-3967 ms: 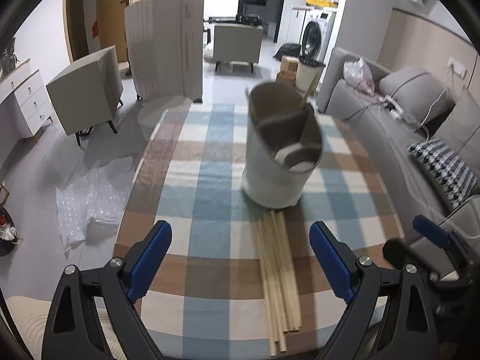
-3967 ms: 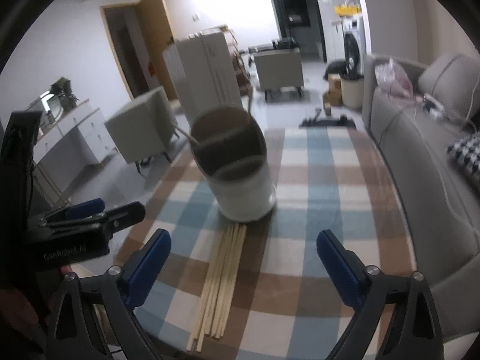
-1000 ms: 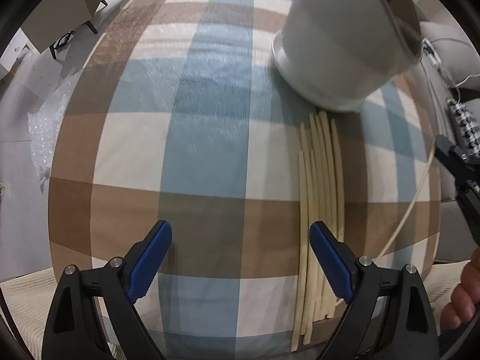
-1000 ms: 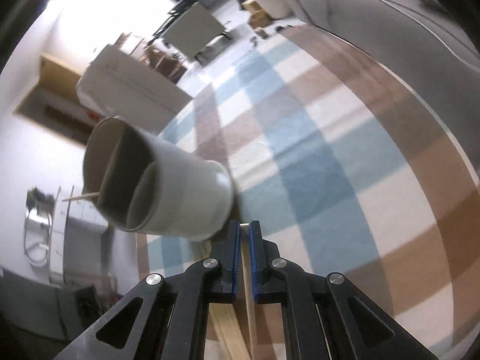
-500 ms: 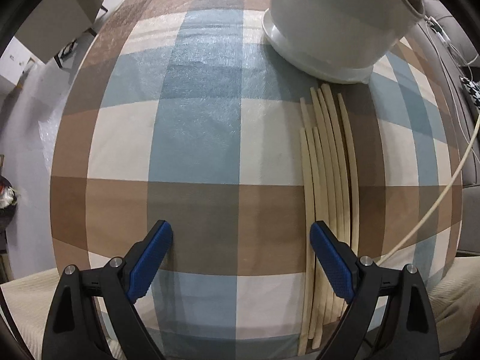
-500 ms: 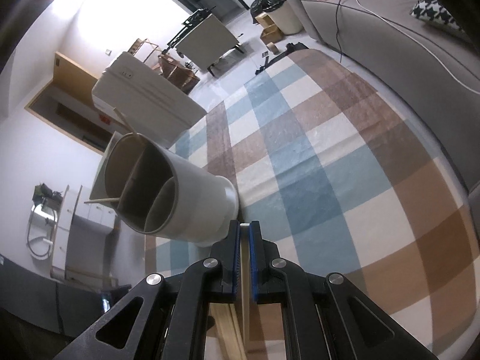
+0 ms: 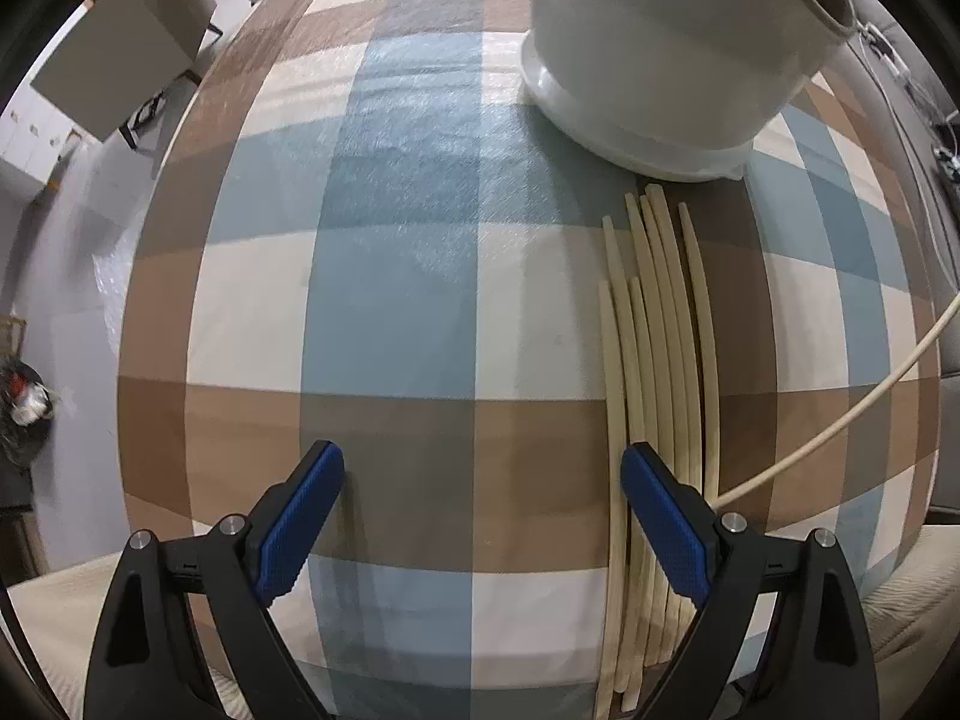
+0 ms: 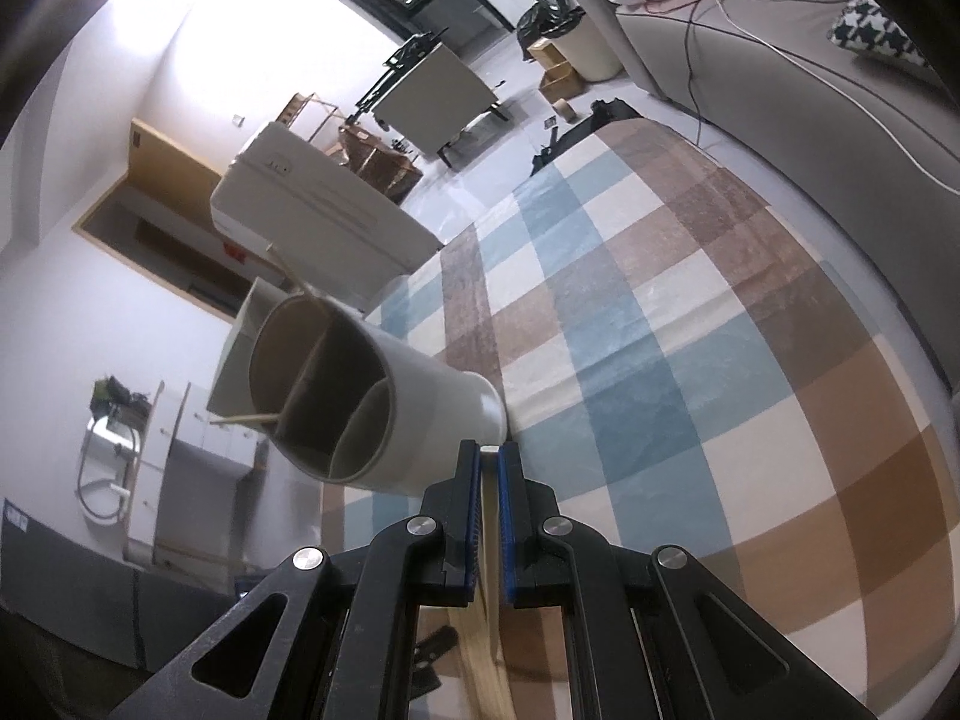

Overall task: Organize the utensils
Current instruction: 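Lift the chopstick with the right tool while the left tool grasps another chopstick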

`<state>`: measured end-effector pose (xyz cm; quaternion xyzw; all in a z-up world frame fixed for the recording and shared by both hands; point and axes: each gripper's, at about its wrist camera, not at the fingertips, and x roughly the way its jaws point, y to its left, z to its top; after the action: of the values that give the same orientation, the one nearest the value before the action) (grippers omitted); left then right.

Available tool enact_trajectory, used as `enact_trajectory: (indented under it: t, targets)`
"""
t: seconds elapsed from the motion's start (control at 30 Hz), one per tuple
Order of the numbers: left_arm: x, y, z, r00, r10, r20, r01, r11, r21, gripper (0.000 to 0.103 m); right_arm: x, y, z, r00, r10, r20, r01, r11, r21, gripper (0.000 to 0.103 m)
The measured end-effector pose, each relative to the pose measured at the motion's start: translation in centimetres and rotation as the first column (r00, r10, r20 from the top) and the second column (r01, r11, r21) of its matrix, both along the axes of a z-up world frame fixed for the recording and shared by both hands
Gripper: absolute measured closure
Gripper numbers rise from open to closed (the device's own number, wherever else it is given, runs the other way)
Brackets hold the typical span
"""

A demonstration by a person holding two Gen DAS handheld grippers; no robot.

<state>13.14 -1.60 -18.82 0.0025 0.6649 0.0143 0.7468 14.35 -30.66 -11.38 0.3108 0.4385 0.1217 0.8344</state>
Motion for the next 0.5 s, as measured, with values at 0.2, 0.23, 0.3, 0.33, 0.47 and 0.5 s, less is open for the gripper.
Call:
enact_trajectory:
  t: [0.2,0.23,0.3,0.33,0.47,0.5]
  targets:
    - [0.9,-0.2,-0.2,1.0,-0.014,-0.008,0.014,0.999,0.043,0.013,0.2,-0.6,0.2,1.0,-0.015,0.009,0.015,1.0,0.005,0.098]
    - [1.2,-0.2,-0.2,1.0,-0.011,-0.005,0.011,0.999,0.045,0.013,0.2,-0.7,0.3,1.0,-0.014,0.012,0.014,1.0,0.007,0.098]
    - [0.0,-1.1,0.6,1.0,-0.012,0.006,0.011,0.999,0.043,0.017,0.3,-0.7,0.4,1.0,-0.012,0.017,0.012,1.0,0.008,0.098]
    - [0.2,-1.3,0.8,1.0,-0.014,0.011,0.013,0.999,0.038,0.023,0.4,-0.7,0.4,1.0,-0.01,0.019,0.01,1.0,0.009,0.098]
    - [0.4,-2.3,1.6,0.999,-0.046,0.022,0.045,0.999,0.029,0.061,0.5,-0.7,0.5,1.0,-0.005,0.025,0.004,1.0,0.01,0.098]
    - [0.6,-2.8,1.8,0.998,-0.064,0.022,0.063,0.998,0.03,0.067,0.6,-0.7,0.5,1.0,-0.004,0.025,0.004,1.0,0.011,0.098]
